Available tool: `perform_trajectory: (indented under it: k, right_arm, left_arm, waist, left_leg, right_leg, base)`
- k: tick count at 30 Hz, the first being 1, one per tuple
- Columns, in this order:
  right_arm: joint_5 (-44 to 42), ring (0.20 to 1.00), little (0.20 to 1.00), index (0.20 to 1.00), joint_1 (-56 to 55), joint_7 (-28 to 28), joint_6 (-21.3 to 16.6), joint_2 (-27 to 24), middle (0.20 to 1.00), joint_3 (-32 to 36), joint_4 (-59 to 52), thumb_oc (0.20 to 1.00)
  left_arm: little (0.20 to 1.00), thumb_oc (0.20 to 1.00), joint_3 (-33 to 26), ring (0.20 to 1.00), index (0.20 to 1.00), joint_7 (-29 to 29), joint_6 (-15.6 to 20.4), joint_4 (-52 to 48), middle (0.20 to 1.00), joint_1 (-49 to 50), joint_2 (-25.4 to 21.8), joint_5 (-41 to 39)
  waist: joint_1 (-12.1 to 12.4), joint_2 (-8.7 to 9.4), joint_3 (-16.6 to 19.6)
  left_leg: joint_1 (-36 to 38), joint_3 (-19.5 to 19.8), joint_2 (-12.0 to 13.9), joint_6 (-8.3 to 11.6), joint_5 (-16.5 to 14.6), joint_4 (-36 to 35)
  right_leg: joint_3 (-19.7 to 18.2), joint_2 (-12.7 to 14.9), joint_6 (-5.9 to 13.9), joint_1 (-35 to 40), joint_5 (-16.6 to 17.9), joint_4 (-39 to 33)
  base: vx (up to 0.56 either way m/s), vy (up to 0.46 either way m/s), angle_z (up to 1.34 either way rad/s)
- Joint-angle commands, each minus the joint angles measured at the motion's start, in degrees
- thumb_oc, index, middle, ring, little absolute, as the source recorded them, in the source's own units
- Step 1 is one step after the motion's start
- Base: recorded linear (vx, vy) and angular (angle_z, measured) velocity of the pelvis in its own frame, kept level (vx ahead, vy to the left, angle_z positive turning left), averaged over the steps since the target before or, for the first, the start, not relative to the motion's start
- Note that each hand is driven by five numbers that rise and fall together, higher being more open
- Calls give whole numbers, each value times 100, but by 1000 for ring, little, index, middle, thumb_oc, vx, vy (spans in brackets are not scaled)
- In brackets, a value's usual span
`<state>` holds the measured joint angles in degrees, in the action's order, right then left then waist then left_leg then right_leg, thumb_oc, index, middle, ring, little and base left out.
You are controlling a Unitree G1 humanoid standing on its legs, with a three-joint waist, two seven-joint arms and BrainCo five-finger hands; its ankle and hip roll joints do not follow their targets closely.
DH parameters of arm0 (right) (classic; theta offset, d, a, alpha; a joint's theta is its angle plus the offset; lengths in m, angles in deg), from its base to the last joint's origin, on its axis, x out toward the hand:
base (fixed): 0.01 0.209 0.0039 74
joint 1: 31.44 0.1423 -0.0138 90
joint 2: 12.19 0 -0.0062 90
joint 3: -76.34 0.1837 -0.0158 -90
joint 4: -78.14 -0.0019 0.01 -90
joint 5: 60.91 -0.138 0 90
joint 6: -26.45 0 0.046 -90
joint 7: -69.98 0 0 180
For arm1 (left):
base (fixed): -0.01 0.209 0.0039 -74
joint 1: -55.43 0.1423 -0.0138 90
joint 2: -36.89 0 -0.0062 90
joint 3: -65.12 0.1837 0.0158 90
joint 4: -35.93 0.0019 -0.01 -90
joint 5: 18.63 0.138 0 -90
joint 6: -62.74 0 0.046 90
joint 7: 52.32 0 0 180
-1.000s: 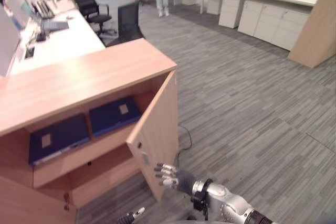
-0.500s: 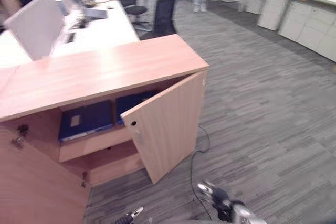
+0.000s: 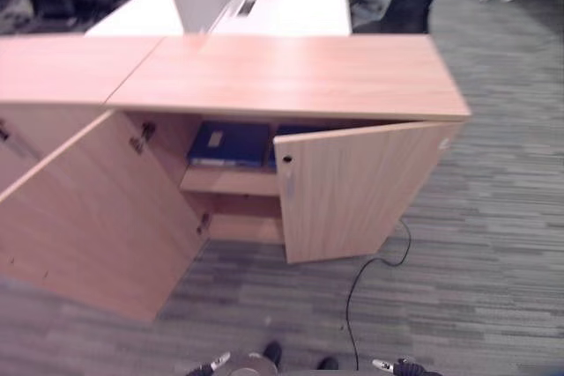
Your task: Put the empty folder in the office cabinet
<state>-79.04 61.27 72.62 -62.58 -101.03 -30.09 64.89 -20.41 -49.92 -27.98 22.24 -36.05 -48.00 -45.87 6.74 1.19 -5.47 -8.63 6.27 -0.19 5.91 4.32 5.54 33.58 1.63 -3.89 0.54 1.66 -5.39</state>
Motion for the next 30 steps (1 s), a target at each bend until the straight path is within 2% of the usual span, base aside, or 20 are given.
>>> perform_trajectory:
  k: [1,3,7,8,10,13,14,16,17,20,24,25,28,30]
  right_arm:
    - [195,1000,1000,1000,-26,123,30,149,1000,278,201,1000]
    - [72,1000,1000,1000,-147,169,-19,61,1000,586,258,1000]
    - [25,1000,1000,1000,-201,206,-26,-52,1000,856,369,1000]
    - [4,1000,1000,1000,-212,205,-19,-112,1000,993,383,1000]
    - [-56,1000,1000,1000,-199,221,-15,-176,1000,1179,357,1000]
    - [-216,1000,1000,1000,-216,227,3,-152,1000,1458,265,1000]
    - [-217,1000,1000,1000,-223,229,5,-143,1000,1445,261,1000]
    - [-345,1000,1000,1000,-282,208,41,-59,1000,1593,216,1000]
    - [-345,1000,1000,1000,-282,208,41,-58,1000,1592,216,1000]
    - [-415,1000,1000,1000,-343,203,75,38,1000,1693,182,1000]
    - [-414,1000,1000,1000,-365,178,115,71,1000,1722,165,1000]
    - [-382,1000,1000,1000,-389,180,148,74,1000,1764,169,1000]
    - [-349,1000,1000,1000,-410,177,168,81,1000,1780,137,1000]
    - [-273,1000,1000,1000,-460,138,214,53,1000,1803,122,1000]
  left_arm:
    - [1000,1000,293,1000,1000,-101,199,19,1000,-10,235,604]
    - [1000,1000,614,1000,1000,-72,356,-409,1000,83,124,1043]
    - [1000,1000,791,1000,1000,-72,453,-1198,1000,293,-102,1117]
    - [1000,1000,809,1000,1000,-39,502,-2350,1000,642,-349,974]
    - [1000,1000,630,1000,1000,47,549,-3824,1000,1148,-715,750]
    - [1000,1000,-19,1000,1000,53,530,-5127,1000,1771,-1017,520]
    - [1000,1000,-38,1000,1000,54,501,-5175,1000,1810,-1028,517]
    - [1000,1000,-700,1000,1000,-199,563,-5481,1000,1973,-1024,414]
    - [1000,1000,-701,1000,1000,-199,562,-5483,1000,1975,-1025,414]
    - [1000,1000,-1408,1000,1000,-660,664,-5470,1000,1807,-1040,454]
    - [1000,1000,-1837,1000,1000,-1058,631,-5110,1000,1539,-1280,719]
    - [1000,1000,-2140,1000,1000,-1302,586,-5039,1000,1456,-1347,786]
    - [1000,1000,-2315,1000,1000,-1448,558,-4984,1000,1390,-1413,933]
    - [1000,1000,-2511,1000,1000,-1570,536,-4884,1000,1246,-1619,980]
  waist:
    - [37,9,77]
    - [-32,-133,215]
    - [-12,-241,348]
    - [50,-319,391]
    - [173,-392,404]
    - [319,-439,452]
    - [308,-430,457]
    - [439,-405,494]
    - [437,-404,493]
    - [545,-331,564]
    - [544,-282,616]
    - [539,-269,658]
    - [522,-258,683]
    - [490,-241,709]
  left_leg:
    - [69,-956,282,-260,-233,-326]
    - [337,-1129,376,-188,-97,-815]
    - [487,-1025,318,-172,-57,-1020]
    - [561,-875,240,-209,-88,-1054]
    - [612,-700,134,-265,-133,-1054]
    - [659,-586,8,-326,-201,-1054]
    - [663,-586,5,-329,-202,-1054]
    - [711,-504,-90,-378,-259,-1054]
    - [712,-503,-90,-379,-259,-1054]
    - [764,-459,-171,-394,-334,-1054]
    - [799,-467,-222,-395,-389,-1054]
    - [809,-473,-254,-406,-427,-1054]
    - [831,-495,-274,-406,-454,-1054]
    - [858,-531,-298,-412,-506,-1054]
  right_leg:
    - [-803,266,778,442,-667,69]
    - [-493,314,796,551,-679,84]
    - [-235,414,808,670,-718,108]
    - [-152,473,826,707,-732,147]
    - [-127,543,859,716,-732,212]
    - [-114,657,907,736,-724,298]
    - [-113,662,910,739,-726,302]
    - [-100,743,955,816,-695,309]
    - [-99,743,955,818,-695,309]
    - [-26,805,1012,933,-654,245]
    - [-6,845,1067,991,-600,184]
    - [-18,870,1098,1006,-575,161]
    - [-26,897,1123,1021,-551,140]
    - [-38,944,1174,1052,-506,114]
  base:
    - [-16,58,78]
    - [17,120,73]
    - [37,108,75]
    - [31,139,42]
    - [31,160,43]
    - [28,108,33]
    - [26,68,18]
    - [45,68,27]
    - [74,79,34]
    - [65,54,20]
    - [66,46,0]
    - [71,62,-4]
    - [65,61,-3]
    - [60,65,-3]
